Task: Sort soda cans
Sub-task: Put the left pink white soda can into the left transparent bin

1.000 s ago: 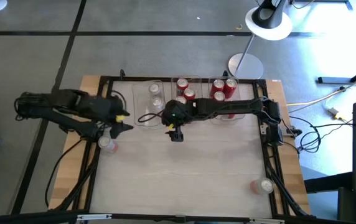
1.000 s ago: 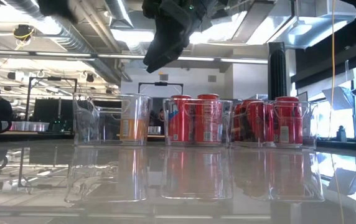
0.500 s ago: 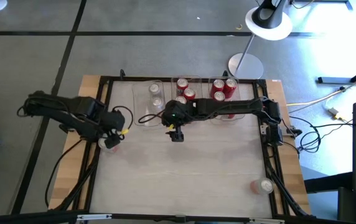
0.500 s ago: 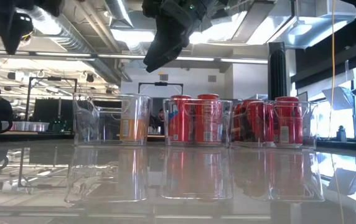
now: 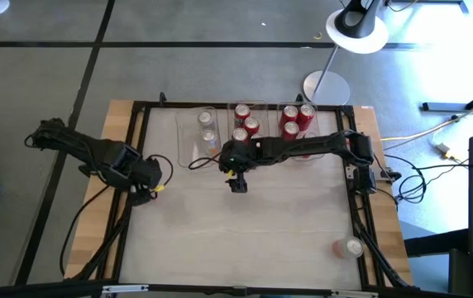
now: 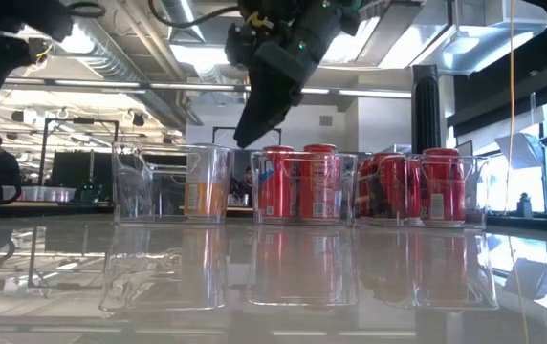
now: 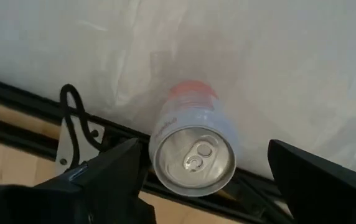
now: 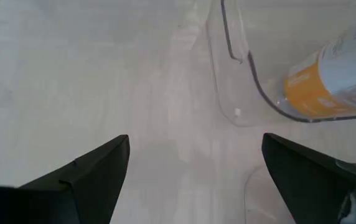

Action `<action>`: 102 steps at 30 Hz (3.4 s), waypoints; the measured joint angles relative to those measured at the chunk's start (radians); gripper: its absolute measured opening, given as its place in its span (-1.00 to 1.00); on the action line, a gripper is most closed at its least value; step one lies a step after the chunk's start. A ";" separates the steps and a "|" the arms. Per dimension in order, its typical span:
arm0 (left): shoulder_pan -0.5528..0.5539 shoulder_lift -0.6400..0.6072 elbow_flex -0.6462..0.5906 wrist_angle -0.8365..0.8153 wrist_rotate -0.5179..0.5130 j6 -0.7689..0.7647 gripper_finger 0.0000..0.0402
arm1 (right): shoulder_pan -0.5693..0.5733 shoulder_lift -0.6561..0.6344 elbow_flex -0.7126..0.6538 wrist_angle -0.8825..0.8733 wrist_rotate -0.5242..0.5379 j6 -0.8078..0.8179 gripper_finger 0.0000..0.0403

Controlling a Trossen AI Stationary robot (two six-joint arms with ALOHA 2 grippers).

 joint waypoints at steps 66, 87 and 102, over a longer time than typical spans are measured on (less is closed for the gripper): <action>0.050 0.030 0.125 -0.030 -0.049 -0.151 0.41 | 0.000 0.000 -0.032 -0.062 0.000 0.002 0.81; 0.553 0.230 0.396 0.113 -0.356 0.373 0.41 | 0.000 0.000 -0.032 0.092 0.000 -0.002 0.81; 0.884 0.489 0.396 0.272 -0.280 0.735 0.40 | 0.000 0.000 -0.032 0.127 0.000 -0.029 0.81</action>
